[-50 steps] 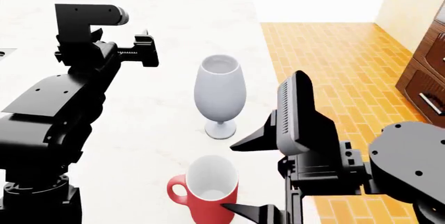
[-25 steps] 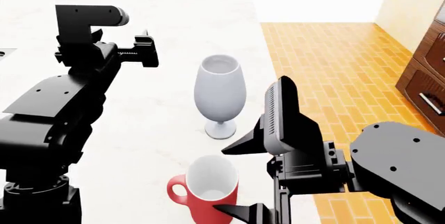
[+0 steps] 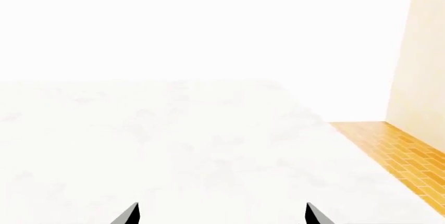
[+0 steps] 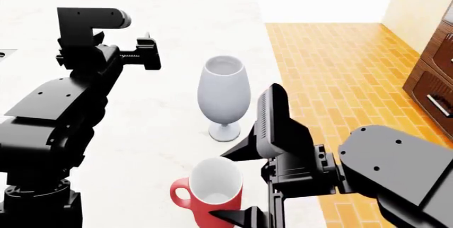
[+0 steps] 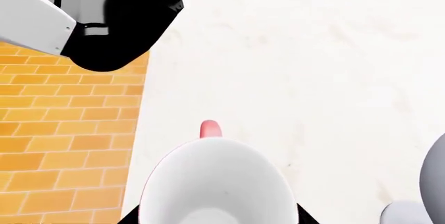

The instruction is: Pick the mug and wine glass and place them in the sink. Then turn on the water.

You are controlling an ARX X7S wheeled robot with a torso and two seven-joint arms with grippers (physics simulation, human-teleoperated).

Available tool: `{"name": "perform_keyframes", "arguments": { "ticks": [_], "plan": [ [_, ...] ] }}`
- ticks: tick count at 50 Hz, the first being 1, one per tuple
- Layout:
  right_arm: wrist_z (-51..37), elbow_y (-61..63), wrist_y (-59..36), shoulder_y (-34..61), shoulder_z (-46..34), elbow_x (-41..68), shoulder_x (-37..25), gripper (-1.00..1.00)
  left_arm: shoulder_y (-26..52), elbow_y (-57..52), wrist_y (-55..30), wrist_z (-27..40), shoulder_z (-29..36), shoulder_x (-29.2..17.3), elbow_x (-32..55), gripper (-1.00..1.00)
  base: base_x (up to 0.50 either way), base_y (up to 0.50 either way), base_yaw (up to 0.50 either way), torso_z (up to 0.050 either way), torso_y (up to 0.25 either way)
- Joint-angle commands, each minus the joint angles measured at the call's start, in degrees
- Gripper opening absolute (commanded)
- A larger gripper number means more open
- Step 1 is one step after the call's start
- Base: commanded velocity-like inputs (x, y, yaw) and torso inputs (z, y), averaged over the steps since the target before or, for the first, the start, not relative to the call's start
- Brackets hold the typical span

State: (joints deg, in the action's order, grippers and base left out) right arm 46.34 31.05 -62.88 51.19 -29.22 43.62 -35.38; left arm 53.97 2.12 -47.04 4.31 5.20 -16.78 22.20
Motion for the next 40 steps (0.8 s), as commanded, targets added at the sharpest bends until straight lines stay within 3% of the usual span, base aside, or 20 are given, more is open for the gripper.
{"name": "perform_keyframes", "arguments": {
  "ticks": [1, 17, 18, 29, 40],
  "plan": [
    [0.69, -1.9, 1.64, 0.15, -2.24, -1.44, 1.16, 1.0, -0.21, 0.62, 0.56, -0.02, 0.0, -0.23, 0.09, 1.0, 0.0, 0.0, 0.0, 0.0, 0.0],
    [1.08, -3.0, 2.61, 0.5, -4.13, -2.23, 2.08, 1.0, -0.54, 0.82, 0.91, 0.19, 0.07, -0.36, 0.31, 1.0, 0.0, 0.0, 0.0, 0.0, 0.0],
    [1.0, -2.98, 2.62, 0.51, -4.1, -2.23, 2.07, -1.0, -0.55, 0.78, 0.89, 0.21, 0.09, -0.35, 0.33, 1.0, 0.0, 0.0, 0.0, 0.0, 0.0],
    [-0.18, -0.86, 0.88, 1.37, -2.58, -0.51, 1.22, -1.0, -0.54, 0.35, 0.54, 0.46, 0.29, -0.39, 0.59, 1.0, 0.0, 0.0, 0.0, 0.0, 0.0],
    [-4.72, 6.98, -6.22, 3.56, 7.67, 8.51, -3.07, -1.0, -0.91, 0.79, 1.01, 0.26, 0.4, -0.61, 0.76, 1.0, 0.0, 0.0, 0.0, 0.0, 0.0]
  ]
}}
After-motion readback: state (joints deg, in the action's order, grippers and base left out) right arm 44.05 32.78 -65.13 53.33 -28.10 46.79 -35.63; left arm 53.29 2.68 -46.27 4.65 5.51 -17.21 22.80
